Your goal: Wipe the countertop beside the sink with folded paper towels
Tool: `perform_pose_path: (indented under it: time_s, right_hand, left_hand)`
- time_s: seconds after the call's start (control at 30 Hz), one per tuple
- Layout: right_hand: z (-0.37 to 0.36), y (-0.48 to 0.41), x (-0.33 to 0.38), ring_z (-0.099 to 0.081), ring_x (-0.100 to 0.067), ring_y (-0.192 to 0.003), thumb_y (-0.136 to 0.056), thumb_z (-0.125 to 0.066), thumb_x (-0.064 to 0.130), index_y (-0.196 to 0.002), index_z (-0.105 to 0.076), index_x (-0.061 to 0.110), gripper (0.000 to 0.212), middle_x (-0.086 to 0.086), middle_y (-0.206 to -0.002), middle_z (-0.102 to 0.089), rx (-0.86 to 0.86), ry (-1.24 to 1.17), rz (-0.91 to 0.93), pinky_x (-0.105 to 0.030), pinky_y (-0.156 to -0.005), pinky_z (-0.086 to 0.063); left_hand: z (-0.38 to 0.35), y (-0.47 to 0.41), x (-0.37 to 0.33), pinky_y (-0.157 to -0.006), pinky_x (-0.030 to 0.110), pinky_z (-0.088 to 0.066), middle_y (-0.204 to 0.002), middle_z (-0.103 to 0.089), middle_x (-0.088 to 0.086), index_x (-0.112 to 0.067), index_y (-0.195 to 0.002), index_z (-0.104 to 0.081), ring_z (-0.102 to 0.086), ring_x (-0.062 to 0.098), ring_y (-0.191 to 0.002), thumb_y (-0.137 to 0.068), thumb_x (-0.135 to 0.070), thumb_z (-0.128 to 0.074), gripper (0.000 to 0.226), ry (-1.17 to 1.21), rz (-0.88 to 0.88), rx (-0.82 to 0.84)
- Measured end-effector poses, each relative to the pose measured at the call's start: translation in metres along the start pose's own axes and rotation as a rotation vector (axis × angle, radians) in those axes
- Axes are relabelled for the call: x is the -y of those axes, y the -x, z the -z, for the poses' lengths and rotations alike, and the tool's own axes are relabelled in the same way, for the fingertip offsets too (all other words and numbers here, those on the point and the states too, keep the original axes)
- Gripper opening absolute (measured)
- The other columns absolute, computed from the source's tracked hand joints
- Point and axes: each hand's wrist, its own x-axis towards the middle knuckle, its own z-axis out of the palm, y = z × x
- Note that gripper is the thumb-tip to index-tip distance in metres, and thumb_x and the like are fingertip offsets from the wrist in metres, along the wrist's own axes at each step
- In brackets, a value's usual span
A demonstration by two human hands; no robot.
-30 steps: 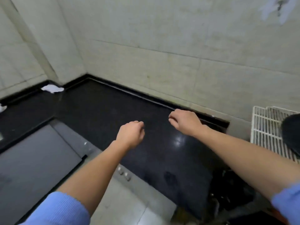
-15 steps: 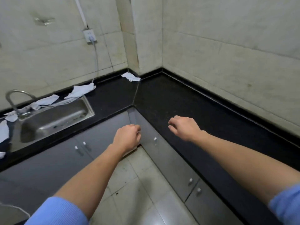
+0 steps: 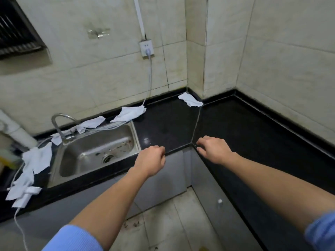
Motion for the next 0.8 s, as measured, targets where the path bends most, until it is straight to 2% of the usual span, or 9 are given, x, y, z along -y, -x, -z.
perform_pose_path:
  time_s: [0.1,0.3,0.57,0.8]
  right_hand:
    - [0.000,-0.065,-0.016,-0.060,-0.023,-0.098,-0.096,-0.044,0.041,-0.119,-0.055,0.025,0.030,0.000,-0.114,-0.058,0.008,0.004,-0.007,-0.033,-0.070,-0.042]
    - [-0.019,-0.149,-0.044,-0.060,-0.024,-0.098,-0.096,-0.045,0.041,-0.121,-0.054,0.025,0.031,0.000,-0.115,-0.057,0.105,0.013,-0.018,-0.035,-0.075,-0.047]
    - [-0.052,-0.252,-0.081,-0.060,-0.020,-0.098,-0.094,-0.050,0.041,-0.125,-0.051,0.026,0.035,0.001,-0.115,-0.056,0.202,0.031,-0.174,-0.036,-0.079,-0.052]
    - [-0.067,-0.340,-0.113,-0.061,-0.025,-0.099,-0.093,-0.050,0.040,-0.123,-0.053,0.025,0.034,-0.002,-0.115,-0.057,0.232,0.030,-0.291,-0.037,-0.079,-0.051]
  left_hand:
    - [0.002,-0.050,0.027,-0.070,0.037,-0.045,-0.098,-0.063,0.005,-0.019,-0.094,-0.058,-0.061,0.030,-0.093,-0.091,-0.031,-0.045,0.018,-0.010,0.036,-0.007]
    - [-0.017,-0.124,0.061,-0.070,0.037,-0.044,-0.101,-0.062,0.005,-0.018,-0.098,-0.057,-0.060,0.030,-0.094,-0.092,-0.032,-0.044,0.020,0.026,0.055,0.058]
    - [-0.048,-0.235,0.122,-0.073,0.036,-0.045,-0.103,-0.063,0.002,-0.018,-0.101,-0.059,-0.060,0.027,-0.095,-0.091,-0.029,-0.045,0.020,0.080,0.045,0.086]
    - [-0.063,-0.340,0.170,-0.075,0.037,-0.045,-0.103,-0.062,0.003,-0.018,-0.101,-0.059,-0.059,0.027,-0.096,-0.091,-0.029,-0.046,0.019,0.121,-0.032,0.116]
